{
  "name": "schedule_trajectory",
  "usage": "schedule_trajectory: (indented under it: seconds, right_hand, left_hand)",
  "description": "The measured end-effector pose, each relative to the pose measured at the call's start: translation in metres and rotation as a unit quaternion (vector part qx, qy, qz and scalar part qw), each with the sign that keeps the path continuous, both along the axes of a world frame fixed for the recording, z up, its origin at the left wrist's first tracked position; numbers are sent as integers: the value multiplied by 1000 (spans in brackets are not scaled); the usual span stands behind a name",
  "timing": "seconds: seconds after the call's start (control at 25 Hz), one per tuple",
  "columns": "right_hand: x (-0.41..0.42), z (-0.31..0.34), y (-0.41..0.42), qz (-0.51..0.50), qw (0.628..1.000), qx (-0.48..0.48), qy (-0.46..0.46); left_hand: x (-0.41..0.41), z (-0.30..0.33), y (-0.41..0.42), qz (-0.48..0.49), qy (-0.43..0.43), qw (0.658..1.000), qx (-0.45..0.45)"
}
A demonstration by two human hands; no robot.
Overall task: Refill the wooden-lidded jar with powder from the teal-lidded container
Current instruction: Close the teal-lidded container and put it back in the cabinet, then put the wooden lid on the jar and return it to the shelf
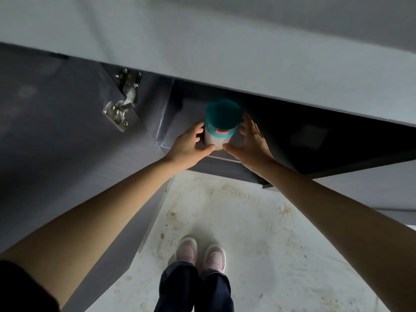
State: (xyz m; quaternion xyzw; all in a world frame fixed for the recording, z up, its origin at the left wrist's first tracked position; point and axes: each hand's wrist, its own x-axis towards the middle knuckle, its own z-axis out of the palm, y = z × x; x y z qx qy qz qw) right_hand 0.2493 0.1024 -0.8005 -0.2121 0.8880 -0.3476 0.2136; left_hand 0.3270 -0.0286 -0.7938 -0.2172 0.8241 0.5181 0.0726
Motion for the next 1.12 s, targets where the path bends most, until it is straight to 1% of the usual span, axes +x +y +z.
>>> schedule_trajectory:
  seconds: [0.24,0.28,0.36,0.48,0.56,0.6,0.68,0.8,0.96,1.04,1.12]
  right_hand:
    - [40,70,35,31,996,80,23]
    - [49,83,43,34,996,85,23]
    - [69,112,59,31,995,88,29]
    - [88,153,80,37,996,76,41]
    - [95,185,94,38,997,62,38]
    - [95,209,102,36,997,48,37]
    - [96,226,109,39,998,32,27]
    - [91,272,126,37,998,15,56]
    - [75,328,140,60,993,18,103]
    - [65,344,142,62,989,20,131]
    - [53,355,141,61,987,20,150]
  left_hand:
    - [49,61,13,-67,-14,995,-70]
    - [57,72,16,-71,-6,993,-90]
    - [75,99,28,-68,38,987,-141]
    - [92,137,46,-70,93,974,-194]
    - [97,166,57,-75,109,969,-208]
    - [96,190,61,-77,122,964,-221]
    - [94,210,60,-92,124,961,-229]
    - [89,255,62,-112,138,950,-255]
    - [76,305,58,-116,161,931,-305]
    - [66,324,54,-116,176,923,-321]
    - [55,335,47,-117,171,919,-335]
